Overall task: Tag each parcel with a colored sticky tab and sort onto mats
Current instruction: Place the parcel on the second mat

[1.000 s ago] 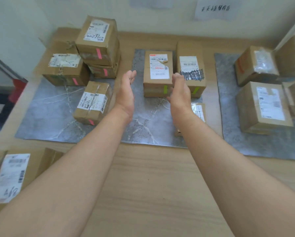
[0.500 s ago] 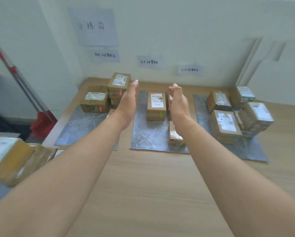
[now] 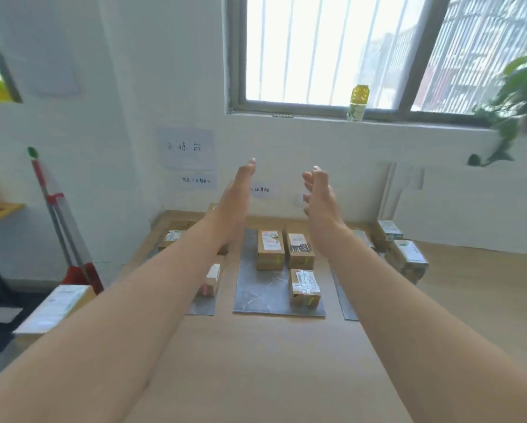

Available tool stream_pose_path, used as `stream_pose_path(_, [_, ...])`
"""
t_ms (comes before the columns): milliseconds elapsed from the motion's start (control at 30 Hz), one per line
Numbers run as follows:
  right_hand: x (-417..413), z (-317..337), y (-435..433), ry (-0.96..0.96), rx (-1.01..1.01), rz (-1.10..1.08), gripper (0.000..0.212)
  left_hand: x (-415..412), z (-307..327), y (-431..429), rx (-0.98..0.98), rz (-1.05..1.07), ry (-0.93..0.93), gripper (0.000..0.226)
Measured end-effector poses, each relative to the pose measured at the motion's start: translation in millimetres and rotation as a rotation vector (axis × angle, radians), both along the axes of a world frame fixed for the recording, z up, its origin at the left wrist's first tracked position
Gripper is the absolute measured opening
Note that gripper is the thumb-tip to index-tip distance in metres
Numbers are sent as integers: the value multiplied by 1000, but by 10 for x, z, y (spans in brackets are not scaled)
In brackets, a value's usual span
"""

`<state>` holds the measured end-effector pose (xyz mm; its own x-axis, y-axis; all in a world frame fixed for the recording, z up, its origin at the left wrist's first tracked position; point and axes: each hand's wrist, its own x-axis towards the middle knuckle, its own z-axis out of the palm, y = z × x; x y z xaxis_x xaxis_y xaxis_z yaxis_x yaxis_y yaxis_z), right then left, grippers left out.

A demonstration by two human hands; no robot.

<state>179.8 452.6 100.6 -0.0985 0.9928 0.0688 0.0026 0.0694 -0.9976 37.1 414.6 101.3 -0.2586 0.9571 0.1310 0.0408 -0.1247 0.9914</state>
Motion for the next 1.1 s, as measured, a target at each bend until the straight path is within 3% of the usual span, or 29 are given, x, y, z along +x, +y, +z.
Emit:
stream_pose_path(167, [240,410,-364,-4,79,21,46,253,396,-452,60,11,22,64])
stream_pose_path(533, [288,563,-968,36,89,70,51,359,655,-1158,84,70,44,68])
stream_pose_path(1000, [-1116,83,-1441,85,18,172,49,-935,179,-1824,13,119,53,61])
stream_pose_path(1100, [-1533,-15,-1538,77,20,180,46,-1420,76,-1872,-56,108,56,79])
